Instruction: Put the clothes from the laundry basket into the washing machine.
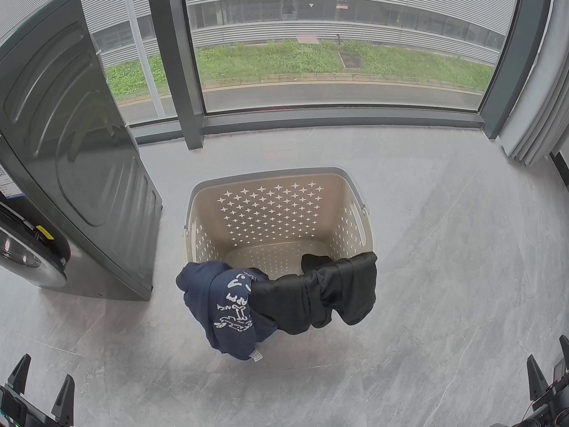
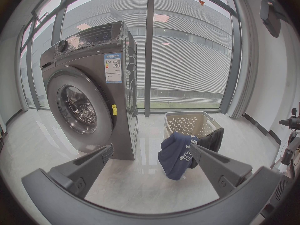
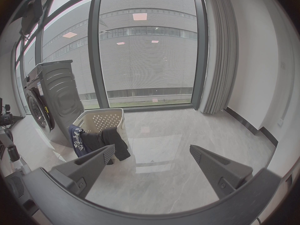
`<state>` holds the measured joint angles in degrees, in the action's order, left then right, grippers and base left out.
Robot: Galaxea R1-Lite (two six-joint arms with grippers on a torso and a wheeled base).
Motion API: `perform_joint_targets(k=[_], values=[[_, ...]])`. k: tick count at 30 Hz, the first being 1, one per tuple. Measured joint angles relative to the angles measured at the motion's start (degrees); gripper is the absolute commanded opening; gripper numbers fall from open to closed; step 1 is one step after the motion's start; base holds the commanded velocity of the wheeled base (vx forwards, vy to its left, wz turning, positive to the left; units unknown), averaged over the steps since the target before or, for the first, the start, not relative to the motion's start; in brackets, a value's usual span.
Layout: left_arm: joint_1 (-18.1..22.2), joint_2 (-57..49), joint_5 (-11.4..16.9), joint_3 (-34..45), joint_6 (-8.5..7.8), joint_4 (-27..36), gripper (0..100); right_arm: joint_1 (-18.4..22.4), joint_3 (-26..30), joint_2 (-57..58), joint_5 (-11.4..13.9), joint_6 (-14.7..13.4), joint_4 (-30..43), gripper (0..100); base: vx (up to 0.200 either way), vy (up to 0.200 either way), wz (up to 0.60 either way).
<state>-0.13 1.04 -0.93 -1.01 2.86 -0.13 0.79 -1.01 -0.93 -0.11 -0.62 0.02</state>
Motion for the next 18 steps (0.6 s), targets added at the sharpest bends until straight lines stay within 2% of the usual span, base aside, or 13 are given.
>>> perform_joint_targets(k=[16, 18], values=[[0.0, 0.0, 0.0, 0.0, 0.11, 0.0, 100, 0.0, 0.0, 0.0, 0.0, 0.0, 0.0, 100, 0.200, 0.000, 0.00], [0.0, 0.0, 0.0, 0.0, 0.11, 0.0, 100, 0.1, 0.0, 0.0, 0.0, 0.0, 0.0, 100, 0.000, 0.000, 0.00]])
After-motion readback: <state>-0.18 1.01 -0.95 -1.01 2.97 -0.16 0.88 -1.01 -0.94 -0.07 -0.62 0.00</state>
